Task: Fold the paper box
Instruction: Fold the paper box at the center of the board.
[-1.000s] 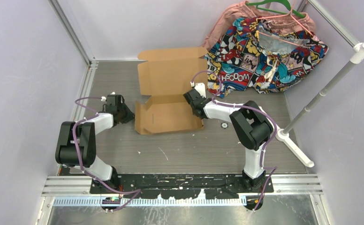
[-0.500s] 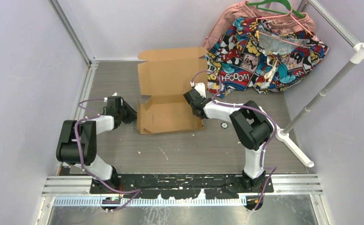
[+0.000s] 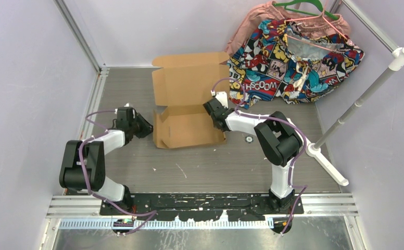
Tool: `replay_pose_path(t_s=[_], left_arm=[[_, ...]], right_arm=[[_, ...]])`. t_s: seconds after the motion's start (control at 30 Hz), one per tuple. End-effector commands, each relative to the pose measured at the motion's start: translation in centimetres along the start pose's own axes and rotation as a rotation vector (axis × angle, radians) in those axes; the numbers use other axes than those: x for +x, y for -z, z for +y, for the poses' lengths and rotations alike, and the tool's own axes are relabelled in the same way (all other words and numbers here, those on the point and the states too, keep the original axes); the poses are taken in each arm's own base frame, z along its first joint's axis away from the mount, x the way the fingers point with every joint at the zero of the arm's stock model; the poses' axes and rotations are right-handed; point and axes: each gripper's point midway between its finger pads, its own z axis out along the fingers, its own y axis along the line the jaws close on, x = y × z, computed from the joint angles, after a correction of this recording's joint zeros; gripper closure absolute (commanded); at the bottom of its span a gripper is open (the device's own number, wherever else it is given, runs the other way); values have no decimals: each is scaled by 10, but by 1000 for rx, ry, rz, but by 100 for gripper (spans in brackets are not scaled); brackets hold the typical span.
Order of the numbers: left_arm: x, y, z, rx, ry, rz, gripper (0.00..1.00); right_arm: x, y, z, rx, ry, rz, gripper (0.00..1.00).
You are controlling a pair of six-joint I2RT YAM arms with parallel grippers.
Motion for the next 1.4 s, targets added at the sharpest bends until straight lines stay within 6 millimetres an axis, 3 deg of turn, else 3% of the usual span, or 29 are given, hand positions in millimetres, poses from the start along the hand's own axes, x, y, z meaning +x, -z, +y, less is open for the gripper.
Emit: replay_pose_path(t_s=[0.0,0.97,1.37], left_arm=[[-10,17,-24,83,-16,-30,84],[-5,22,-81,182,-90,-25,84],[10,13,-95,165,-157,-2,84]], right_arm=[[60,-17,-2,3,67,173,99],[63,-19,-2,6,68,181,99],[66,-20,-2,3,67,185,99]])
